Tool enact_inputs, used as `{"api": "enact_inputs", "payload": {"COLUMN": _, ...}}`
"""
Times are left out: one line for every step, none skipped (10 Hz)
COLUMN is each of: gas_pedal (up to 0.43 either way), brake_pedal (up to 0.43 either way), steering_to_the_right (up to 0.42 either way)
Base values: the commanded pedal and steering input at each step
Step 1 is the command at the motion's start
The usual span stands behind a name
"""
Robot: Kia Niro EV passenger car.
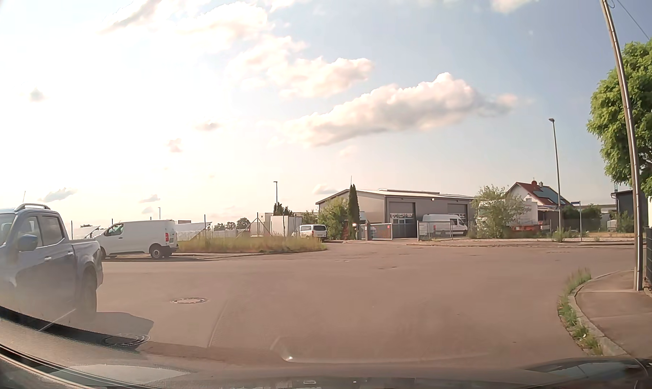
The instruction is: Follow the waypoints while adhering to traffic rules and regulations
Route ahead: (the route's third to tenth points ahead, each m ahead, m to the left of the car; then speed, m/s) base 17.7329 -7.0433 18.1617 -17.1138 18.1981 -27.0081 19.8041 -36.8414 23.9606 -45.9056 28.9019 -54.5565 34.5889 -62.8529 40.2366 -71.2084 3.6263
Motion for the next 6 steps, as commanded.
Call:
{"api": "enact_inputs", "payload": {"gas_pedal": 0.000, "brake_pedal": 0.152, "steering_to_the_right": 0.071}}
{"api": "enact_inputs", "payload": {"gas_pedal": 0.000, "brake_pedal": 0.159, "steering_to_the_right": 0.074}}
{"api": "enact_inputs", "payload": {"gas_pedal": 0.000, "brake_pedal": 0.159, "steering_to_the_right": 0.081}}
{"api": "enact_inputs", "payload": {"gas_pedal": 0.000, "brake_pedal": 0.159, "steering_to_the_right": 0.089}}
{"api": "enact_inputs", "payload": {"gas_pedal": 0.000, "brake_pedal": 0.159, "steering_to_the_right": 0.096}}
{"api": "enact_inputs", "payload": {"gas_pedal": 0.000, "brake_pedal": 0.159, "steering_to_the_right": 0.103}}
